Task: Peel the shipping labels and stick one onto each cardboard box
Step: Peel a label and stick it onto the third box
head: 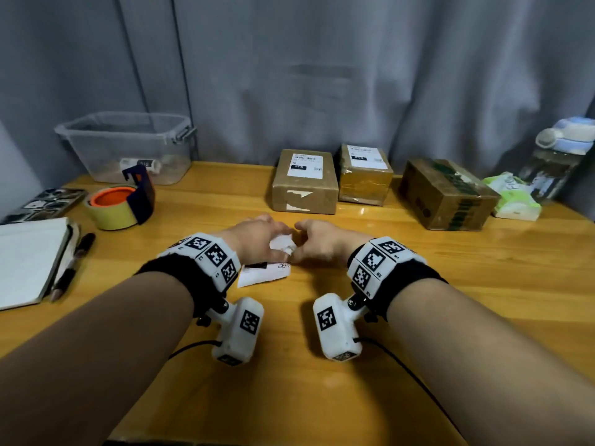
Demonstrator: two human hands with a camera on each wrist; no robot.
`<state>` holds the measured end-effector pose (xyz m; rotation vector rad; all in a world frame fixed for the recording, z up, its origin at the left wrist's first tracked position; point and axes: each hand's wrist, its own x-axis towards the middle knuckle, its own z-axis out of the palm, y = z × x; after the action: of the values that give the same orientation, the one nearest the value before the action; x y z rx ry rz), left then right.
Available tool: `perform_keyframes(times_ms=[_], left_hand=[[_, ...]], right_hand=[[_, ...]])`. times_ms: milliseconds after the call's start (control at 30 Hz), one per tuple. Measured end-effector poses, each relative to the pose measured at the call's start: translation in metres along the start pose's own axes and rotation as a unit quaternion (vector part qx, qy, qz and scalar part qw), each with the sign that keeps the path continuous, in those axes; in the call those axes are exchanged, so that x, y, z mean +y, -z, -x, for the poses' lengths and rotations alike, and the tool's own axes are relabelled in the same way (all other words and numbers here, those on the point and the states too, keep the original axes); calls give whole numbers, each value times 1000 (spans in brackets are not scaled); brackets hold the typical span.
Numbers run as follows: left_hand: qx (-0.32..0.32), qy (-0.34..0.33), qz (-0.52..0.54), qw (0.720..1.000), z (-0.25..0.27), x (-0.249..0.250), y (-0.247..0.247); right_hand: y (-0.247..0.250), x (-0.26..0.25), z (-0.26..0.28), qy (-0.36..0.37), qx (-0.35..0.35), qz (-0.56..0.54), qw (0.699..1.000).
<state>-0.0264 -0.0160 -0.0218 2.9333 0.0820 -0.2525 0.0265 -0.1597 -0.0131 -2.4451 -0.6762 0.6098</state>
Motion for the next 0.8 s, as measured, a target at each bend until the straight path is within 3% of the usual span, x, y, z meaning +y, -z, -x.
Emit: perform_keyframes(times_ms=[133,367,600,700,800], left_hand=[[62,5,71,996,-4,-6,0],[148,29,180,972,-10,-24,0],[148,33,155,976,-14,-23,5],[151,34,145,977,-15,-18,7],[136,50,157,977,-16,-12,7]], right_hand=[[2,-2,-14,-7,-14,73,997],[-2,-9,-33,-9,12,96,995],[12,-6,-34,-62,-6,95,994],[15,3,-30,-67,37,67,995],[21,18,-25,-68,112,-55,990]])
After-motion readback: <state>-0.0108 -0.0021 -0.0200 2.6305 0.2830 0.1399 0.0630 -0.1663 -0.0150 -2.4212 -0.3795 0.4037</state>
